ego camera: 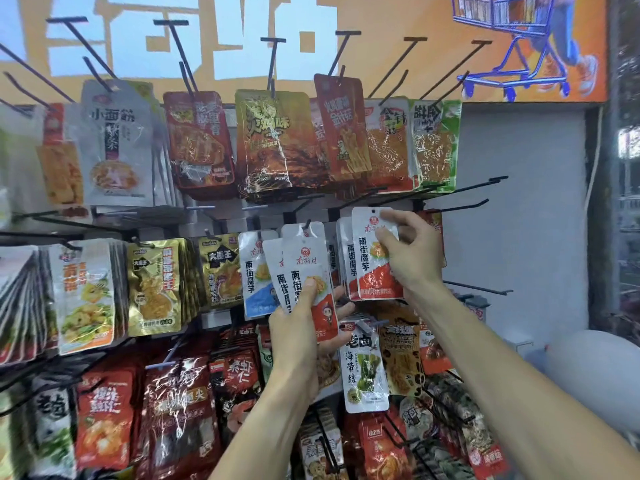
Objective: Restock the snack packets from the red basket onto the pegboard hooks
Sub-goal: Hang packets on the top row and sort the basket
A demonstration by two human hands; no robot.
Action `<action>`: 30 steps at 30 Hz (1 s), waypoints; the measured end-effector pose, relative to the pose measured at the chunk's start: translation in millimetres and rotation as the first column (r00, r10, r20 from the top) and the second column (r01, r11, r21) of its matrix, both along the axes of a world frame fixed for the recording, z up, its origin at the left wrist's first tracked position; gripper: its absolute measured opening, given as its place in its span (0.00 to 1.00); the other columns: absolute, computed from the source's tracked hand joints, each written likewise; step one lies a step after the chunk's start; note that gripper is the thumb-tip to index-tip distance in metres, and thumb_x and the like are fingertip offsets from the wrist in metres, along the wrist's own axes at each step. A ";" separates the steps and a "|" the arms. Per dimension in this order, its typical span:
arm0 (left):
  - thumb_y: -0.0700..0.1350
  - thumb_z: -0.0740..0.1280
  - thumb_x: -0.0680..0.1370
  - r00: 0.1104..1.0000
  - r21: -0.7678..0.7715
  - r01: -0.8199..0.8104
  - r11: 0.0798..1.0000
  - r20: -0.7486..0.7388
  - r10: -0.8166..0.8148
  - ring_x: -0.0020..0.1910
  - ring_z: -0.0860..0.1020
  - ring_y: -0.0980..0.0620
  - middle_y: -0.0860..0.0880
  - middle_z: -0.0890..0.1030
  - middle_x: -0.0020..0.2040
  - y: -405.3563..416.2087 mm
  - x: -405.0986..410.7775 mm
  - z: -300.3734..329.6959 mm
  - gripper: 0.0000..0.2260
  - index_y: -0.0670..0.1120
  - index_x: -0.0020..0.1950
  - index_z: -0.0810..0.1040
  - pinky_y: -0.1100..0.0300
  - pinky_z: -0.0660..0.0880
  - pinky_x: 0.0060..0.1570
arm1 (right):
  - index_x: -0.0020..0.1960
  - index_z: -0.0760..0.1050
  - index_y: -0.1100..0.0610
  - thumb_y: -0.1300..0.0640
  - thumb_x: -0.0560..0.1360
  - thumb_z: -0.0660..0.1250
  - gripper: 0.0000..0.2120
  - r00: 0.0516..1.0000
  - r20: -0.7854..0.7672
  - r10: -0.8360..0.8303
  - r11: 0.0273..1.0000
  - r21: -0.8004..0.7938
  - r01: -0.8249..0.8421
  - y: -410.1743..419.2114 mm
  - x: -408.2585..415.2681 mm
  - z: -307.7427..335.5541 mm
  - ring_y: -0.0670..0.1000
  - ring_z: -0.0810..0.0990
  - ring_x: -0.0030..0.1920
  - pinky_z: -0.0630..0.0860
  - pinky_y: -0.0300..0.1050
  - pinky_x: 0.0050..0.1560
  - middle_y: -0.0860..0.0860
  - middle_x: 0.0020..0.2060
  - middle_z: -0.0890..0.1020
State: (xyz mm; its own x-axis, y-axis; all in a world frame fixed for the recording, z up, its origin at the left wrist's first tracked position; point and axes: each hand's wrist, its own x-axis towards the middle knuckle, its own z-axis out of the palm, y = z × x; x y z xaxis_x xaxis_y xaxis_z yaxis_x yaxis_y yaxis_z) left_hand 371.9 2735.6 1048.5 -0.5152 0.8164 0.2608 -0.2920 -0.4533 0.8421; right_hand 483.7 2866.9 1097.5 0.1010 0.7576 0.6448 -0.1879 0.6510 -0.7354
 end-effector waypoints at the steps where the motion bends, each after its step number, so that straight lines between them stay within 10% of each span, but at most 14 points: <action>1: 0.51 0.68 0.84 1.000 0.000 0.001 1.000 -0.004 -0.001 0.50 0.88 0.43 0.43 0.89 0.51 -0.1 -0.3 0.1 0.15 0.43 0.65 0.80 0.57 0.83 0.29 | 0.54 0.82 0.41 0.59 0.79 0.73 0.12 1.000 0.017 -0.008 1.000 0.009 0.008 1.3 -0.3 2.0 0.50 0.84 0.57 0.83 0.58 0.58 0.42 0.53 0.86; 19: 0.48 0.74 0.80 1.000 0.020 0.021 1.000 0.003 -0.021 0.49 0.89 0.43 0.45 0.89 0.52 -2.0 2.9 4.4 0.16 0.45 0.66 0.81 0.61 0.81 0.26 | 0.67 0.81 0.52 0.52 0.78 0.73 0.17 0.890 0.378 -0.253 0.966 0.060 0.250 15.4 -19.5 10.4 0.54 0.78 0.66 0.71 0.44 0.66 0.53 0.64 0.82; 24: 0.46 0.76 0.78 0.999 0.030 0.038 0.999 0.012 -0.038 0.49 0.88 0.41 0.45 0.89 0.51 5.2 7.0 3.2 0.17 0.45 0.65 0.81 0.61 0.80 0.27 | 0.63 0.77 0.50 0.44 0.78 0.73 0.17 0.985 0.094 -0.143 0.990 0.028 0.141 -25.3 -6.3 -17.1 0.43 0.81 0.54 0.78 0.40 0.53 0.46 0.53 0.83; 27: 0.50 0.77 0.76 0.999 -0.009 0.013 1.000 -0.037 -0.013 0.41 0.88 0.47 0.46 0.89 0.46 10.5 16.1 3.4 0.15 0.43 0.59 0.84 0.60 0.81 0.29 | 0.61 0.71 0.52 0.54 0.75 0.78 0.20 0.981 -0.071 0.181 0.974 -0.124 -0.189 -34.6 -14.4 -22.9 0.52 0.87 0.49 0.85 0.52 0.46 0.52 0.50 0.85; 30: 0.58 0.69 0.81 0.997 -0.051 0.000 0.999 -0.078 -0.004 0.39 0.88 0.47 0.44 0.89 0.42 10.0 18.3 0.9 0.19 0.41 0.52 0.84 0.57 0.83 0.31 | 0.56 0.71 0.51 0.59 0.76 0.78 0.17 0.973 -0.166 0.159 0.978 -0.106 -0.178 -21.5 -10.3 -9.7 0.56 0.87 0.46 0.86 0.55 0.41 0.55 0.51 0.85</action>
